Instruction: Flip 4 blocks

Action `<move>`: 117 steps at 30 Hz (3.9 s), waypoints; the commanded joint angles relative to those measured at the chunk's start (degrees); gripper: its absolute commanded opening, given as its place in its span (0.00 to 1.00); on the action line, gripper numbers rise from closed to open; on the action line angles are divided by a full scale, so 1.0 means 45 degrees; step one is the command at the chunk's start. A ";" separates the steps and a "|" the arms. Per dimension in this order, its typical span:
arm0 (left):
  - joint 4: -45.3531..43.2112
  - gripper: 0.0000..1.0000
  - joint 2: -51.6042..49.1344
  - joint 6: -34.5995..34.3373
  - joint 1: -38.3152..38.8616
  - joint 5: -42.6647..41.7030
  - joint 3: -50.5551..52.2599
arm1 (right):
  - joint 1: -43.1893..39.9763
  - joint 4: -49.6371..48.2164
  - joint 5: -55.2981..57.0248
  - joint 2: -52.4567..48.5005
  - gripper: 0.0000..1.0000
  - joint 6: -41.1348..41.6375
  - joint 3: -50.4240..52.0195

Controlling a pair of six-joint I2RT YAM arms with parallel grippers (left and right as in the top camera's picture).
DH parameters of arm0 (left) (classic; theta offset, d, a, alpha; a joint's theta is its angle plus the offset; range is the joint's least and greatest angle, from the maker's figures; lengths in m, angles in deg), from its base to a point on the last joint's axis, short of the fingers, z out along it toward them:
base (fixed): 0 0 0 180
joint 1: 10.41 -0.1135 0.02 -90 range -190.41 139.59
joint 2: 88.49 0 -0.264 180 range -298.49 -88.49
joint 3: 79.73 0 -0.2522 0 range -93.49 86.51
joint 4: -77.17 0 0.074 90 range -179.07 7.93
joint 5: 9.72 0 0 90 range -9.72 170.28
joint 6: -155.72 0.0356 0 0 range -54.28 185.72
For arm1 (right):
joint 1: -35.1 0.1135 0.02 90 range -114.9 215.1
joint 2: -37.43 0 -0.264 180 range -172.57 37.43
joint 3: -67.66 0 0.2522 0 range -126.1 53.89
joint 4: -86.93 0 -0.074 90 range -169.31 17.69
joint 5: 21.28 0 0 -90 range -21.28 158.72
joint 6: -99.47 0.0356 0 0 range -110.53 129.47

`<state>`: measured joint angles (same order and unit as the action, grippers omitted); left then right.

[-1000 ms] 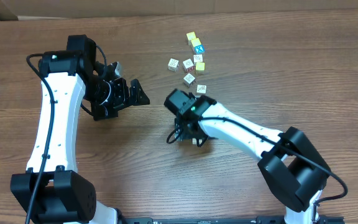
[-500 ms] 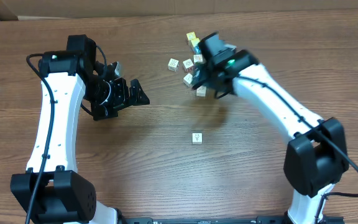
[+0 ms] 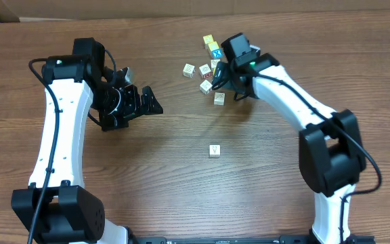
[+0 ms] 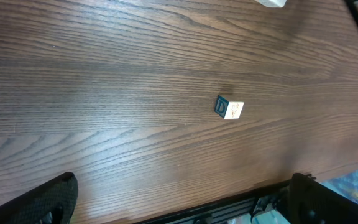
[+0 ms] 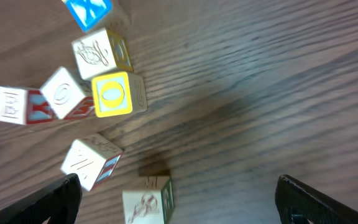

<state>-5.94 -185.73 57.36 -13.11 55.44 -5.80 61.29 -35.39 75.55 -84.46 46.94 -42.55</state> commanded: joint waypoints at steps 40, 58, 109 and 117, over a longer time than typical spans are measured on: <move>0.0034 1.00 -0.0039 0.0151 0.0049 -0.0010 -0.0257 | 0.0869 0.4653 -0.0952 0.0068 0.23 -0.2001 -0.2885; 0.0029 1.00 -0.0039 0.0151 0.0044 -0.0010 -0.0257 | 0.1098 0.7563 -0.2025 0.0058 0.31 -0.2001 -0.1632; -0.0209 1.00 -0.0039 0.0146 0.0029 0.0005 -0.0257 | 0.2657 0.9651 -0.1807 0.2691 0.04 0.1127 -0.0306; -0.0214 1.00 -0.0039 0.0151 0.0029 0.0005 -0.0257 | 0.2676 0.9802 -0.0860 0.4299 0.04 0.1826 0.0515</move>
<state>-6.63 -185.73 57.36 -13.11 55.44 -5.80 73.33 8.96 69.72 -67.32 53.72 -42.79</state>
